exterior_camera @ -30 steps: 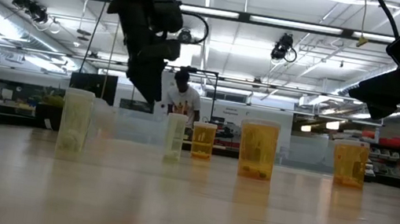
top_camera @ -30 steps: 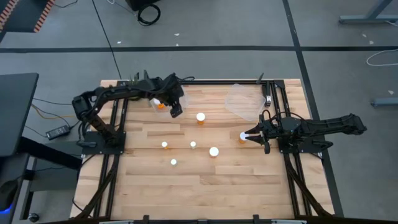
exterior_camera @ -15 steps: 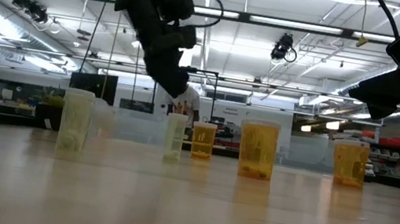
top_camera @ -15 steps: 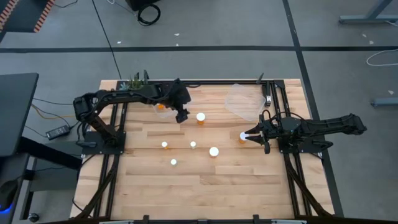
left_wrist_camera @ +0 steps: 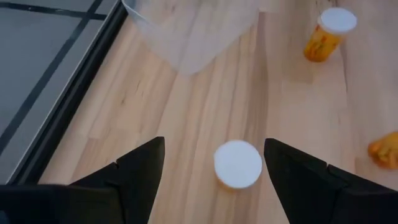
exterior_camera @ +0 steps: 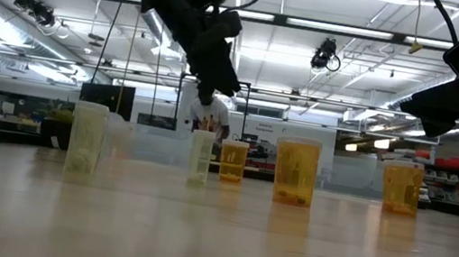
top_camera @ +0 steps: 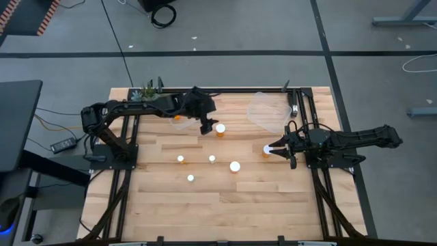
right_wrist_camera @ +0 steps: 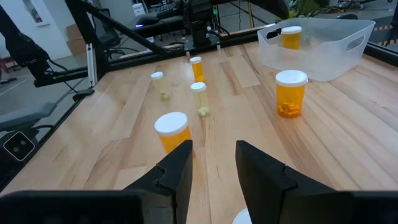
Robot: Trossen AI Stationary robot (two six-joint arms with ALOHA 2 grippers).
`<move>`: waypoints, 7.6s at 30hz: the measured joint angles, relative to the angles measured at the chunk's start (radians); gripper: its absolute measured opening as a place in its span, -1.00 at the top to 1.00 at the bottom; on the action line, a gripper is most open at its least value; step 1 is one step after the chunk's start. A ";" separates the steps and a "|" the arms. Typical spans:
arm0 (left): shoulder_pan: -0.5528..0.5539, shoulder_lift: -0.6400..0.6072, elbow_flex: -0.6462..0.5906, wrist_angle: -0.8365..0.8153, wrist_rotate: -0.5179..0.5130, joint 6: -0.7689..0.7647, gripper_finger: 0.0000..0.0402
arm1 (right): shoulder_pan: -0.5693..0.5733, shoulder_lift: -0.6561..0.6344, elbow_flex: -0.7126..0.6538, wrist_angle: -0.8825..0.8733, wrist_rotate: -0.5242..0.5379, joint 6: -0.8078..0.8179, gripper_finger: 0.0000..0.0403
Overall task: Pick and place medicine bottles into bin by pill shape (circle, oval)
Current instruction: Put the orange capsule bottle into the left transparent bin
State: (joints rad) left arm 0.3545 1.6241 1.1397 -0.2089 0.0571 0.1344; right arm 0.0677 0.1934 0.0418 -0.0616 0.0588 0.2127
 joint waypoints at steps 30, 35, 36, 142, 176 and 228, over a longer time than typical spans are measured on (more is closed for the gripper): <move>-0.062 0.437 0.512 -0.496 0.000 0.073 -0.53 | 0.000 0.003 0.000 0.000 0.000 0.000 0.36; -0.079 0.445 0.519 -0.500 0.002 0.088 -0.77 | 0.000 0.003 0.000 0.001 0.000 0.000 0.36; -0.079 0.445 0.519 -0.500 0.001 0.088 -0.81 | 0.000 0.003 0.000 0.000 0.000 0.000 0.36; -0.071 0.443 0.503 -0.598 -0.001 0.131 -0.07 | 0.000 0.030 0.000 0.000 0.000 0.000 0.36; 0.183 0.217 0.503 -0.882 0.008 0.125 -0.05 | 0.000 0.050 0.001 0.000 0.000 0.000 0.36; 0.380 0.289 0.208 -0.418 -0.028 0.120 -0.17 | 0.000 0.050 0.000 0.001 0.000 0.000 0.36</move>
State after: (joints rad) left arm 0.7349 1.9133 1.3476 -0.6265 0.0291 0.2546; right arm 0.0677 0.2436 0.0418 -0.0610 0.0586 0.2127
